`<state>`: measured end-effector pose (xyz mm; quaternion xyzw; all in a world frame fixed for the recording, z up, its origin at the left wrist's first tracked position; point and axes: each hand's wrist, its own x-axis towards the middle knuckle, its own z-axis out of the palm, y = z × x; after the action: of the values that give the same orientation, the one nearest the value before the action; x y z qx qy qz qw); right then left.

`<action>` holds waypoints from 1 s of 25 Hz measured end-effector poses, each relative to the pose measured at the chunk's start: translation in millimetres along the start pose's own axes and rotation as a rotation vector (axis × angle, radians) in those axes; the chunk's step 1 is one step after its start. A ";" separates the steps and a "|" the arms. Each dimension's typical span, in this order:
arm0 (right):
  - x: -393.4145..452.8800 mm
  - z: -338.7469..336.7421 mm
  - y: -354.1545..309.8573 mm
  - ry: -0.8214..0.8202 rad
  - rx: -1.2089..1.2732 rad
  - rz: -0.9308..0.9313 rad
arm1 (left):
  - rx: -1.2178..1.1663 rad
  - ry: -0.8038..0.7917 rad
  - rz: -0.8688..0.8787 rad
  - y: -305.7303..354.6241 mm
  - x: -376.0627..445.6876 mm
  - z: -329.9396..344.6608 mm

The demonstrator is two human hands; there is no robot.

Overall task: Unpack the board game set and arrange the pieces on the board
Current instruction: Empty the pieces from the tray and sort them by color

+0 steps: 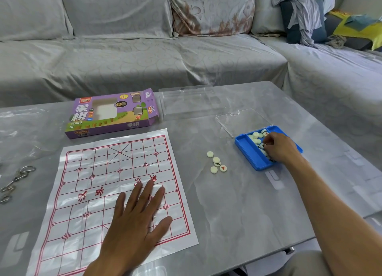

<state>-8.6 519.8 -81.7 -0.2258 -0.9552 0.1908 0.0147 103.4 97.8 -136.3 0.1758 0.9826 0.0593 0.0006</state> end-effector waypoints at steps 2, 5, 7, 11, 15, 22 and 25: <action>-1.2 -1.5 1.5 0.008 0.038 -0.014 | 0.012 0.003 0.004 -0.1 0.5 -0.2; -2.0 -1.4 -0.1 -0.007 0.012 -0.017 | 0.027 -0.001 0.009 -0.4 0.3 -0.3; -2.2 -3.5 -3.8 -0.057 0.002 0.011 | 0.032 0.000 0.007 -0.4 0.4 -0.2; -6.6 -7.4 -8.7 -0.109 0.025 0.044 | 0.031 0.001 0.003 -0.7 0.9 0.6; -23.9 -16.7 -30.5 0.093 0.277 -0.040 | 0.034 -0.007 0.004 -1.7 1.0 0.6; -76.8 31.2 -104.6 -0.492 0.693 -0.081 | -0.016 -0.003 -0.001 -0.5 -0.4 1.3; -66.0 23.4 -101.3 -0.206 0.631 -0.143 | -0.047 0.006 0.000 -0.1 -0.7 -1.1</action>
<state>4.9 399.0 -61.9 -0.1222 -0.8590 0.4972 0.0008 103.9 97.4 -135.2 0.1755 0.9810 0.0831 0.0018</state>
